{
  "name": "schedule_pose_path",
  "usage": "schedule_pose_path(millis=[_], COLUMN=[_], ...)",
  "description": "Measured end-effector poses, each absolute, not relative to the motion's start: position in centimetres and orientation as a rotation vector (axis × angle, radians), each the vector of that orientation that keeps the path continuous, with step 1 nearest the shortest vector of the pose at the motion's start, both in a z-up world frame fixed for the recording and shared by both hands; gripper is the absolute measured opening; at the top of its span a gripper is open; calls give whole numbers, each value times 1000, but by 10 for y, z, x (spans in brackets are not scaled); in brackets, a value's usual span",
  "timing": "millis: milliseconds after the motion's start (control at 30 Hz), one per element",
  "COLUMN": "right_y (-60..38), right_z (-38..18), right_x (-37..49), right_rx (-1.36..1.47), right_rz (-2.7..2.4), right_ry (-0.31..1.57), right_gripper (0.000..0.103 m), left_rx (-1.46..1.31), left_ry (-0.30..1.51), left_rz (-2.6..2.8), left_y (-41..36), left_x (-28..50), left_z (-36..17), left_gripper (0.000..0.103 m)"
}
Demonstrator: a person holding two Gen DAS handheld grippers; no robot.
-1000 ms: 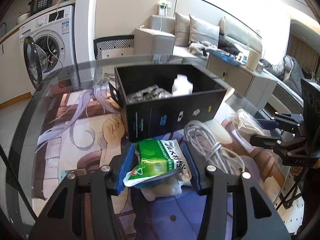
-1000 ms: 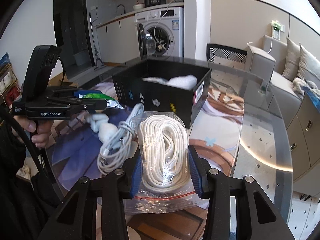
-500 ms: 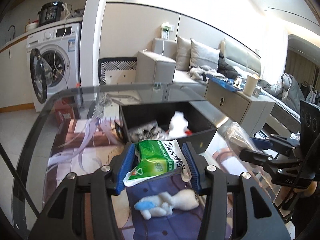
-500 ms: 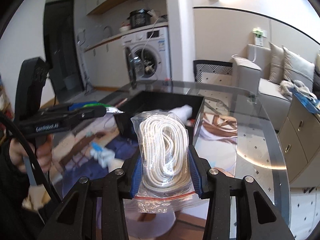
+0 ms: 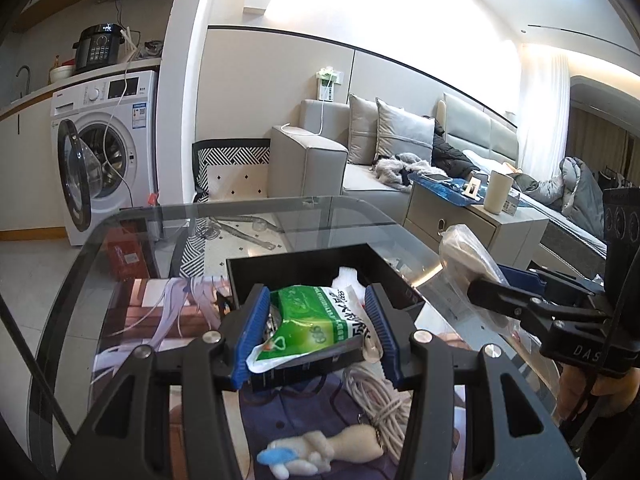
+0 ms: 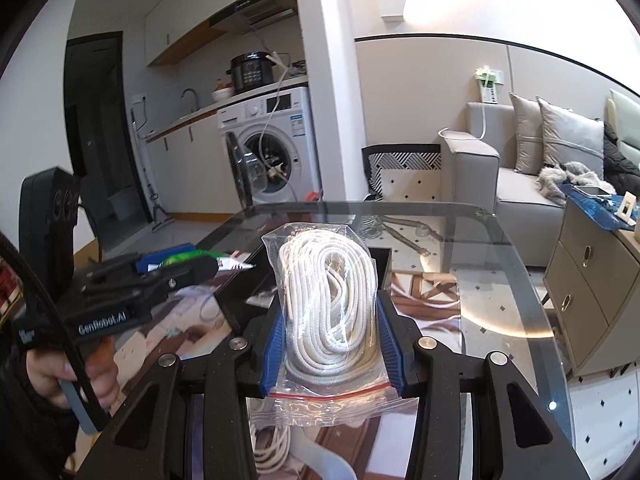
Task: Organize soft objects
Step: 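Lift the cable bag and green packet and carry them over the box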
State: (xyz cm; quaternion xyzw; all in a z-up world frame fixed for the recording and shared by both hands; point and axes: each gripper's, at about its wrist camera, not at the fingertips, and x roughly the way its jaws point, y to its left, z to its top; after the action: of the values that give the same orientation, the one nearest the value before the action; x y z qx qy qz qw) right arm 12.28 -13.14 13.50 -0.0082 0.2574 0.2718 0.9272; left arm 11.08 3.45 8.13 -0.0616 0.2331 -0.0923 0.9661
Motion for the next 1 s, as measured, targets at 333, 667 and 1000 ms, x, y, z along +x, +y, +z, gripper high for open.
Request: schedule_pose_path(millis=[333, 667, 1000], right_y=[-121, -104, -99], right_z=[141, 126, 114], right_x=[143, 169, 190], right_rx=[10, -5, -27], right_rz=[554, 559, 560], right_ry=[511, 543, 572], right_gripper=[42, 42, 42], left_rx=[-140, -144, -142], left_ry=[437, 420, 465], left_rz=[-163, -139, -127], left_y=[38, 37, 34], left_x=[127, 143, 164], left_z=[82, 76, 65], left_gripper=[49, 49, 49])
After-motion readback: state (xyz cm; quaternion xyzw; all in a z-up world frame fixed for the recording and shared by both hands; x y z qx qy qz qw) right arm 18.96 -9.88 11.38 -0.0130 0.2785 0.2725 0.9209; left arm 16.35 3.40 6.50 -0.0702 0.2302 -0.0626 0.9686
